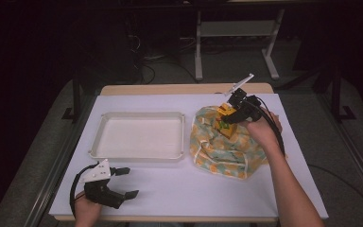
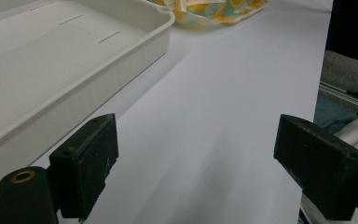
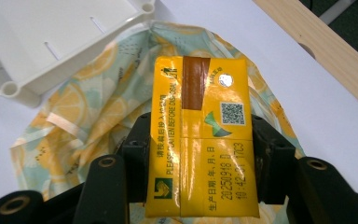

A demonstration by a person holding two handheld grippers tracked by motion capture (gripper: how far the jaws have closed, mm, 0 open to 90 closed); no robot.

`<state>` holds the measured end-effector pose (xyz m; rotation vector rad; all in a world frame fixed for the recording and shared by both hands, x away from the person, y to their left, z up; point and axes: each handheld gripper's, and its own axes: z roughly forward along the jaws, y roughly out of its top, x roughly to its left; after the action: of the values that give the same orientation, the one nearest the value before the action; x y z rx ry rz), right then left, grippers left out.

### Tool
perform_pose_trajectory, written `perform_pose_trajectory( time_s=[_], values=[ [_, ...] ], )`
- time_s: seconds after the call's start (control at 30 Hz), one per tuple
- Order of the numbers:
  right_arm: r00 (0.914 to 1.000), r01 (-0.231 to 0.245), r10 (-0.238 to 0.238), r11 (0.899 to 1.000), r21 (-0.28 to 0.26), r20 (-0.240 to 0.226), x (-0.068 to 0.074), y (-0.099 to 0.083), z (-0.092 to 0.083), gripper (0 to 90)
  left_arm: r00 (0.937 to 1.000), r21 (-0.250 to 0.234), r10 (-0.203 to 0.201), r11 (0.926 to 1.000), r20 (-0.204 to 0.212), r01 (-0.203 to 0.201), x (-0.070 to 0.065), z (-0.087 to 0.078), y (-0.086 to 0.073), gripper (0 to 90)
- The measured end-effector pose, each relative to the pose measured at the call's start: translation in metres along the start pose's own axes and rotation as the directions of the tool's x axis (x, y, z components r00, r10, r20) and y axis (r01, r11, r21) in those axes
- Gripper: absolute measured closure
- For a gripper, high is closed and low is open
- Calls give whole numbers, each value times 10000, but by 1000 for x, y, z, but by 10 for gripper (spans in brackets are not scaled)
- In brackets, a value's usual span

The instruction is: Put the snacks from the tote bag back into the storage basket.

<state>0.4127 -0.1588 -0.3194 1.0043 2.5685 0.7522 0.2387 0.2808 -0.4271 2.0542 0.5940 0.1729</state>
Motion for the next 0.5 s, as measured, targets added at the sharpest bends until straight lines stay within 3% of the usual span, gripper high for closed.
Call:
perform_pose_trajectory(
  time_s=[0.17, 0.5],
  values=[
    [9990, -60, 48, 9996, -275, -434, 2, 2, -12, 492, 10000, 5, 54, 10000, -19, -54, 0, 0, 0, 132],
    [9980, 162, -176, 9996, -228, -606, 6, 3, -20, 492, 10000, 1, 54, 10000, -25, -54, 0, 0, 0, 132]
  ],
)
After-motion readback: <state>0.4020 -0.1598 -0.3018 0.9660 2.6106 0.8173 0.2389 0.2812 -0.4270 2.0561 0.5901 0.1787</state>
